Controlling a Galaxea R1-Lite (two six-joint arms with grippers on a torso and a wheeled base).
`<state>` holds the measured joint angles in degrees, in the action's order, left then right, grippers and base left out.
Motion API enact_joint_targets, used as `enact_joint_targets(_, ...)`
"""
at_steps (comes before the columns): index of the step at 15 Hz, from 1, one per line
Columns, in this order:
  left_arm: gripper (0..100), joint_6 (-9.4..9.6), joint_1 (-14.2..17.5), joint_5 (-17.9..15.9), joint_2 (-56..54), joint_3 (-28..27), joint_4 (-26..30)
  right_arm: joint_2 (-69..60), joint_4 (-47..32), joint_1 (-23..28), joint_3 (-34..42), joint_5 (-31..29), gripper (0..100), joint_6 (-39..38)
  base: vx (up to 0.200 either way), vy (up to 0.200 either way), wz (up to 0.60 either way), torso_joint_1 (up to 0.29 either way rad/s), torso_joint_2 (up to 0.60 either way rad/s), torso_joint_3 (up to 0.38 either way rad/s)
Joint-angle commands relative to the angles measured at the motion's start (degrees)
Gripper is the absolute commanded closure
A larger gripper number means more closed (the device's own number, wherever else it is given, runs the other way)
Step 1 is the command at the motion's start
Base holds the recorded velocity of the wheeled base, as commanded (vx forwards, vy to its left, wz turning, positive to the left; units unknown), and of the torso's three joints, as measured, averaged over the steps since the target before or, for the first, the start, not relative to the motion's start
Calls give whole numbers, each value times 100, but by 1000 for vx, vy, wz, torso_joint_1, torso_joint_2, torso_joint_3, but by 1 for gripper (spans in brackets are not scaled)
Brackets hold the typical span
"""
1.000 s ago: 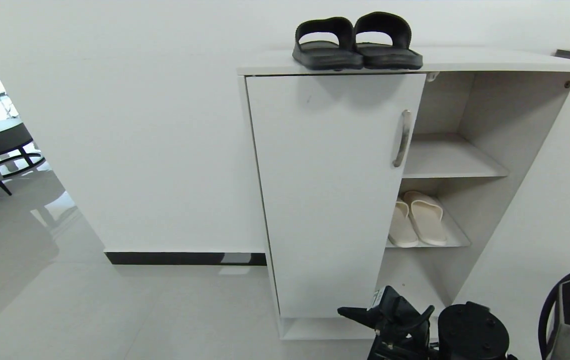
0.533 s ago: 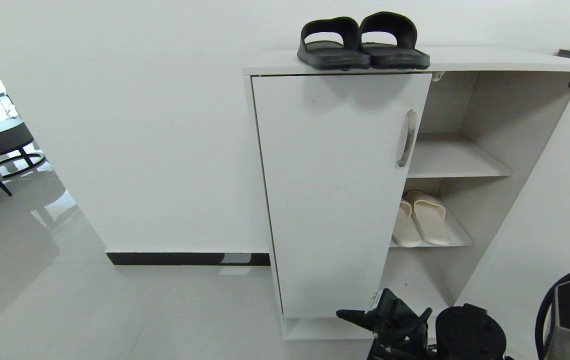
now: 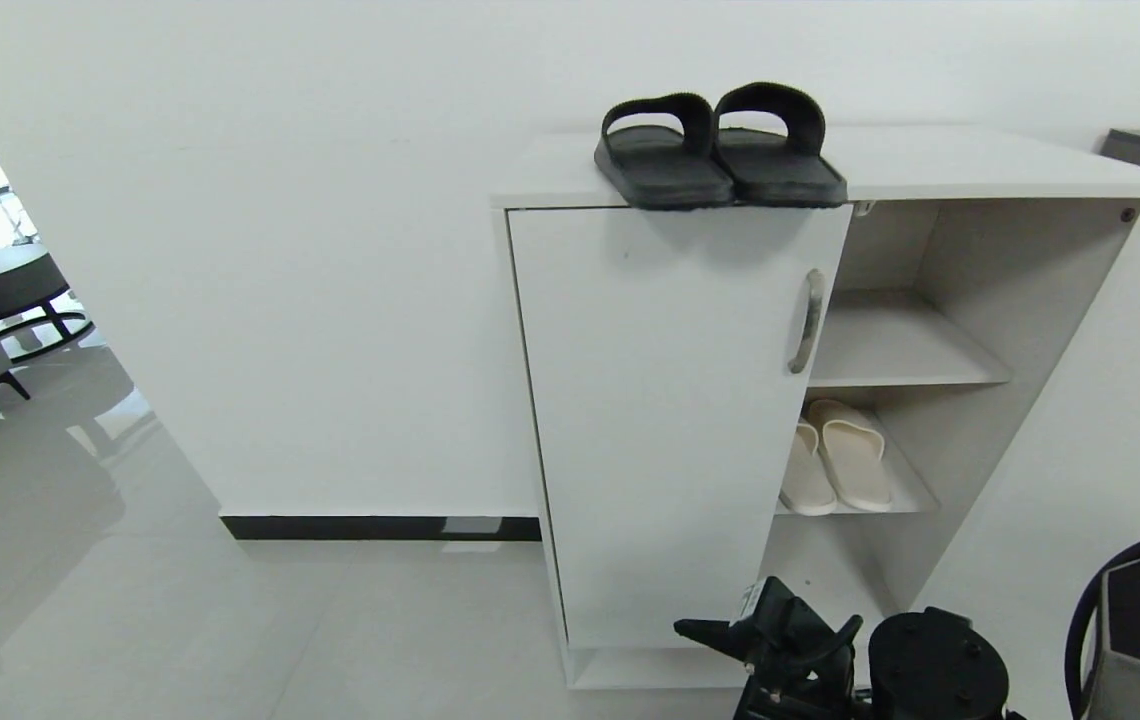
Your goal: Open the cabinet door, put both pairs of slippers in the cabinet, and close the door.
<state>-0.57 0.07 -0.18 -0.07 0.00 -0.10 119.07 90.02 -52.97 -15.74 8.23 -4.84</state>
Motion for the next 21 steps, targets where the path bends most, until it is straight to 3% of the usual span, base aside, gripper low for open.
enact_joint_targets(1,100,-4,1,1,7,0,1,11,-2,6,1,3,0,1,0,0,0,149,-540,-300)
enact_joint_targets(21,100,-39,1,9,7,0,1,91,-2,6,1,-5,0,18,0,0,0,214,-498,-286)
